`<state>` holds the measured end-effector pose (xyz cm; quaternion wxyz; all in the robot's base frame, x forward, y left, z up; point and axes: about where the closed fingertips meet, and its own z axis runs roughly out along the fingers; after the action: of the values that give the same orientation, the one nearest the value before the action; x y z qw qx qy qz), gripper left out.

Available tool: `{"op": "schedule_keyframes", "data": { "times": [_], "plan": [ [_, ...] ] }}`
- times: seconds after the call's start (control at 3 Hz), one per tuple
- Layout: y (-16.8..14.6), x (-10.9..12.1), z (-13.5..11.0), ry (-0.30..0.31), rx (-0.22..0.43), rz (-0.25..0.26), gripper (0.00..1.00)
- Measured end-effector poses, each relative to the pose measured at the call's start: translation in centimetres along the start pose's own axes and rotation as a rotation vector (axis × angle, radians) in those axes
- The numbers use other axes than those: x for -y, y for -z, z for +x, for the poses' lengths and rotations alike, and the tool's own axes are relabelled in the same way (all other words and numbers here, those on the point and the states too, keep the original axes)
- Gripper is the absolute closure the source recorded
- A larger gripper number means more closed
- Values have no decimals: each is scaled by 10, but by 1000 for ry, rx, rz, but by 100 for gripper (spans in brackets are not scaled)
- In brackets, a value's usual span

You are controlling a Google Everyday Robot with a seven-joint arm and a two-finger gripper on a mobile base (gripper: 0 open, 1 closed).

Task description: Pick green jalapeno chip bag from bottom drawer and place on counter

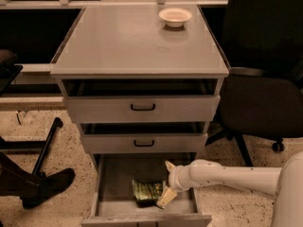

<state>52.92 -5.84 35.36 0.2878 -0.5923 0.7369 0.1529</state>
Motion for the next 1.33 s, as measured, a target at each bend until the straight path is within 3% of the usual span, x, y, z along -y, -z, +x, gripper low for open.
{"op": "schedule_keyframes", "data": {
  "times": [0.67,1.0,1.33],
  "plan": [
    [-6,-3,3,-11,22,-5,0],
    [-36,-7,6,-32,99,-41,0],
    [-96,-11,9,-54,187,-94,0]
  ]
}}
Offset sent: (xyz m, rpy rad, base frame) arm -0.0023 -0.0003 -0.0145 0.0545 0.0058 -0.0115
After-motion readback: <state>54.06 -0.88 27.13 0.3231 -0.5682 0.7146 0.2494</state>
